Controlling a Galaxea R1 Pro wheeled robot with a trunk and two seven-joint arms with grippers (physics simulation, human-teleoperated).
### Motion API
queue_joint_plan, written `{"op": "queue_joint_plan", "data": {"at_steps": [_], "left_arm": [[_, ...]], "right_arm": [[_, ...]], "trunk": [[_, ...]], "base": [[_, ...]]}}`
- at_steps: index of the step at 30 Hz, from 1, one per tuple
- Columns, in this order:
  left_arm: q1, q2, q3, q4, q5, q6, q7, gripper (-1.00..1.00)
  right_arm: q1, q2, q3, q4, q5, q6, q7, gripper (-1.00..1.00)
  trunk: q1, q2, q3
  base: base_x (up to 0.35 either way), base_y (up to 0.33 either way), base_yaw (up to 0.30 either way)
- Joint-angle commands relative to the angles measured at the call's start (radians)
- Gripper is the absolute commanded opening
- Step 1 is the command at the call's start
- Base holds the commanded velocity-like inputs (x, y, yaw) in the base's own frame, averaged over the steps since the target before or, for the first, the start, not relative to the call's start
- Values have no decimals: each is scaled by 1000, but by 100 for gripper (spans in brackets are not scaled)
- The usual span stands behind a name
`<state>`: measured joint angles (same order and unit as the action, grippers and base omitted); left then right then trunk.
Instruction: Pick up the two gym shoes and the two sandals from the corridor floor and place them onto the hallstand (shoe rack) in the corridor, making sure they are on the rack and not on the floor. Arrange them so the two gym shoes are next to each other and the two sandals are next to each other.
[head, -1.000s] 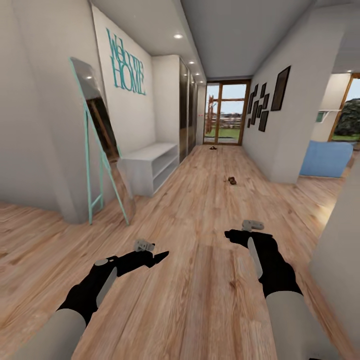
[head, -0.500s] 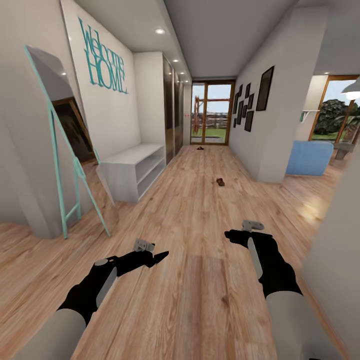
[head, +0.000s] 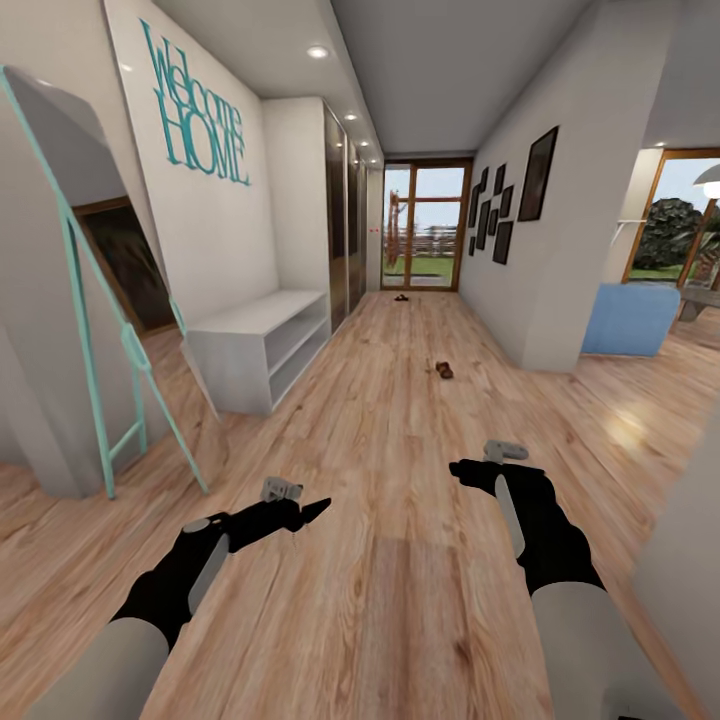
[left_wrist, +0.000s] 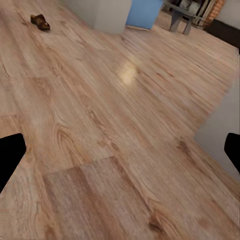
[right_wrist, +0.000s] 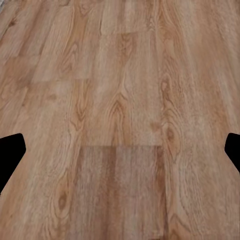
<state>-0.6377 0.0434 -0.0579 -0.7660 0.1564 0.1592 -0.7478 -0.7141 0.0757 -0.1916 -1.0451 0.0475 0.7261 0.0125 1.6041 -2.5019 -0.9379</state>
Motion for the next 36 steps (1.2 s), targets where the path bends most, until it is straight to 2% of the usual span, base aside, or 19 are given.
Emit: {"op": "queue_joint_plan", "data": {"at_steps": [1, 5, 10, 36], "left_arm": [[0, 1, 4, 6, 11, 10, 9, 100], [0, -2, 96, 30, 10, 2, 127, 100], [0, -5, 133, 37, 11, -31, 187, 100], [0, -4, 136, 37, 11, -35, 189, 100]], "right_arm": [[-1, 1, -2, -1, 5, 5, 1, 100], [-1, 1, -2, -1, 5, 5, 1, 100], [-1, 1, -2, -1, 5, 4, 2, 100], [-1, 1, -2, -1, 5, 4, 1, 100]], "trunk": [[0, 0, -1], [0, 0, -1], [0, 0, -1], [0, 0, -1]], "base": [[347, 0, 0], [347, 0, 0], [347, 0, 0], [347, 0, 0]]}}
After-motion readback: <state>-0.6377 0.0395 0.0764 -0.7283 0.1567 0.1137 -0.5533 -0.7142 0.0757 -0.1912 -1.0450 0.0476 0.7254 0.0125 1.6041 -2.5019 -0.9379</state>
